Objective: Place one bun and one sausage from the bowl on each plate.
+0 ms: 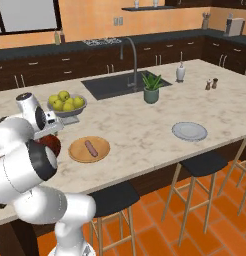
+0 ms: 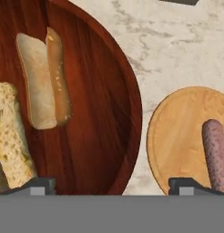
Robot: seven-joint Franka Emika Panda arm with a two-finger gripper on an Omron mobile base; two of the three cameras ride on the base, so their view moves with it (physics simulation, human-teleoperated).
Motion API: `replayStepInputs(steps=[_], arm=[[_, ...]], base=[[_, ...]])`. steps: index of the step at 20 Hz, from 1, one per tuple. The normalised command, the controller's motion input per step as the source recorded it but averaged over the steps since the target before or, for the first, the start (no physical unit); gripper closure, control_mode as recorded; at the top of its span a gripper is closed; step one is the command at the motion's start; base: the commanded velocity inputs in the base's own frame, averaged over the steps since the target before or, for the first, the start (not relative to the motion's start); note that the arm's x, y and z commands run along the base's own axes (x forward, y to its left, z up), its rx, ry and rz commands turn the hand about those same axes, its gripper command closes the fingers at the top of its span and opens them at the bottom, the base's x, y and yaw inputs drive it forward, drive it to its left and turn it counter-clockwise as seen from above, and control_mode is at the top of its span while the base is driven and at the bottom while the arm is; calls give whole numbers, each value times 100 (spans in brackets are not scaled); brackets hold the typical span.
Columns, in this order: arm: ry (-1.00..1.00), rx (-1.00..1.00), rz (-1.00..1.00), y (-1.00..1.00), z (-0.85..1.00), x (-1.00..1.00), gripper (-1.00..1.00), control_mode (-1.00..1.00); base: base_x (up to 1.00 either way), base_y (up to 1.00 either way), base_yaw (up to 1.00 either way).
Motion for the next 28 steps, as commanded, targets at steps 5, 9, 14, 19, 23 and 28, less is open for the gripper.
replayStepInputs(steps=[5, 9, 14, 19, 23, 28], arm=[[0, 0, 1, 100, -38, 15, -100, -100], [8, 0, 0, 84, -27, 50, -100, -100], [14, -11, 3, 17, -29, 26, -100, -100], [7, -12, 1, 5, -41, 9, -100, -100], [8, -6, 2, 12, -30, 7, -100, -100], [9, -11, 2, 0, -63, 1, 100, -100]], base=[[0, 0, 0], [0, 0, 0], [0, 0, 0], [0, 0, 0], [0, 0, 0], [0, 0, 0]])
